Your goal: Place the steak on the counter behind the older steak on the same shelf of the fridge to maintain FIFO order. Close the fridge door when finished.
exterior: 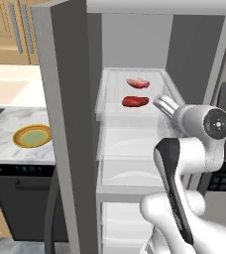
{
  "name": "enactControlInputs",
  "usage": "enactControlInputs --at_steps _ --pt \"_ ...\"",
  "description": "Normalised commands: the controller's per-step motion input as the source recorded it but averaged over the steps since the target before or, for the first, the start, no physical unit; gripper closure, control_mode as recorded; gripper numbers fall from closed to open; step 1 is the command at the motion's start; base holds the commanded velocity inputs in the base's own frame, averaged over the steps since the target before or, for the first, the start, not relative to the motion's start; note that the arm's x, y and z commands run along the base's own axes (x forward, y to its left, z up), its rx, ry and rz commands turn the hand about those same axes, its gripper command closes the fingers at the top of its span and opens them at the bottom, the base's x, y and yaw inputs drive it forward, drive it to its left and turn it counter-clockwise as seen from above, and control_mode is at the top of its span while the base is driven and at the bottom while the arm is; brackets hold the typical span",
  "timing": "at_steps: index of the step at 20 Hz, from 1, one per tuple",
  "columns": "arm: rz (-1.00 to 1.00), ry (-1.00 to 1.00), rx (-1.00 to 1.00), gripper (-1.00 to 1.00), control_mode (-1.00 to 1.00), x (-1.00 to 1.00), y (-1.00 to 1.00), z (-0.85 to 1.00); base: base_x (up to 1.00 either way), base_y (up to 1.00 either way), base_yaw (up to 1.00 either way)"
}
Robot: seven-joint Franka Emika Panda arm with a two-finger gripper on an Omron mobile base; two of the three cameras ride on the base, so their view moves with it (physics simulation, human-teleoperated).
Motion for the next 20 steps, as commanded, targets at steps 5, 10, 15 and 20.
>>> enactControlInputs --at_steps 5,10,15,20 --pt "0.0 0.01 -0.02 -1.0 -1.0 -0.91 -0.02 0.0 0.0 0.0 0.0" --pt "0.11 0.04 -0.04 -1.0 -1.0 -0.91 0.0 0.0 0.0 0.0 0.0" --pt "0.13 0.07 -0.06 -1.0 1.0 -0.43 0.15 -0.19 -0.11 0.01 0.03" --pt "0.0 0.0 0.0 -1.0 1.0 0.0 0.0 0.0 -0.91 0.0 0.24"
